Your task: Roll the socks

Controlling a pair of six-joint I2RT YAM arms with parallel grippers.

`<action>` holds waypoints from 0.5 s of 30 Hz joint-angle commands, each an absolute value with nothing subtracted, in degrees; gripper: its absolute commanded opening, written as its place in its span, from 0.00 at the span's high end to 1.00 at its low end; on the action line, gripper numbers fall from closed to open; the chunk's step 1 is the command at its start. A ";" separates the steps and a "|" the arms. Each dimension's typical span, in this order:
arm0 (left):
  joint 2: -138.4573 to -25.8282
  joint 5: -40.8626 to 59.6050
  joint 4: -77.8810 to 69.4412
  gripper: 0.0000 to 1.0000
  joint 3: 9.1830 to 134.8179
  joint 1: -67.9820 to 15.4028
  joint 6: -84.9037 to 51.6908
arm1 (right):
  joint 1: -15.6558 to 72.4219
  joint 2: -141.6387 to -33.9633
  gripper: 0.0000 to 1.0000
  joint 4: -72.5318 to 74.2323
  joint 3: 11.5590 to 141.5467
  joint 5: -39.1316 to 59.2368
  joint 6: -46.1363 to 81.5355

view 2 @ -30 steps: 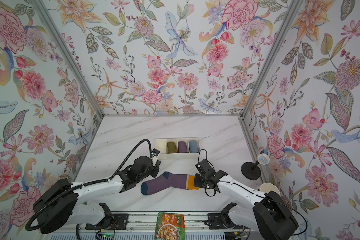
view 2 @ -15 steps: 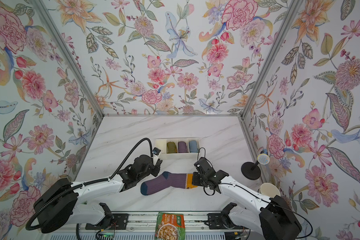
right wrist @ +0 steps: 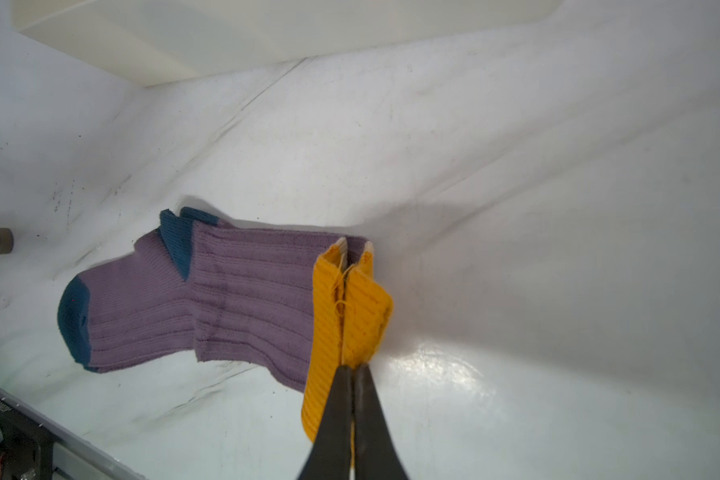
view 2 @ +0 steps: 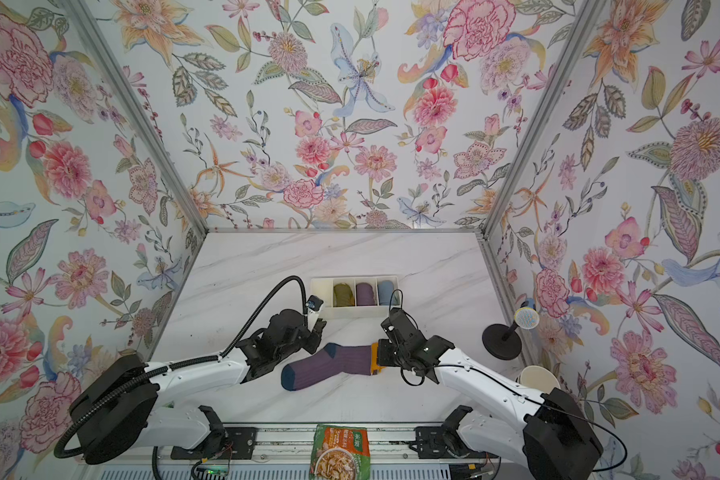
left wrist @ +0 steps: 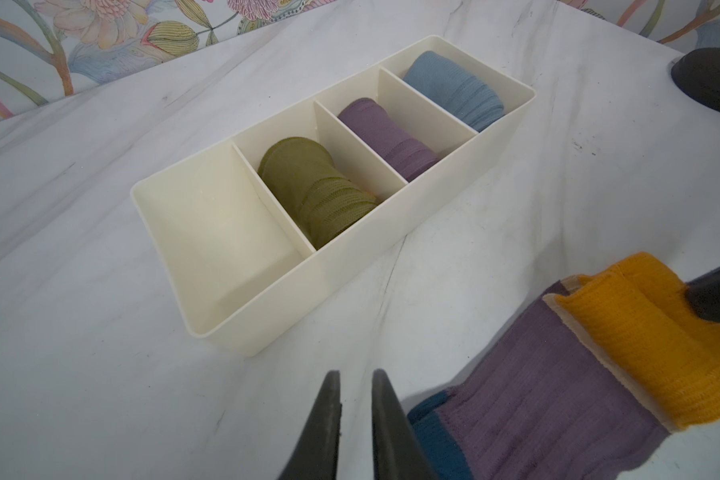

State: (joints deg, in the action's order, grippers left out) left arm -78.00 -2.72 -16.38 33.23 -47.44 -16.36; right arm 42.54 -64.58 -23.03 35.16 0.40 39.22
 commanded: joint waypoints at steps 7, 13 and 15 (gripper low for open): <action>-79.41 -0.66 -17.23 0.87 34.85 -48.03 -16.19 | 44.57 -68.39 1.00 -20.44 38.31 0.68 38.07; -79.89 -0.19 -17.36 0.87 34.72 -48.01 -16.26 | 45.25 -70.83 1.00 -18.11 39.24 2.18 38.06; -79.98 -0.09 -17.47 0.87 34.72 -48.02 -16.26 | 45.53 -71.66 1.00 -17.52 39.53 2.56 38.06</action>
State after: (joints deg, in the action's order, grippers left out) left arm -79.20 -1.37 -16.78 33.32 -47.51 -16.36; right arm 45.01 -70.61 -19.35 37.82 1.65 38.98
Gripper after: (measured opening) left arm 0.129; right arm 0.047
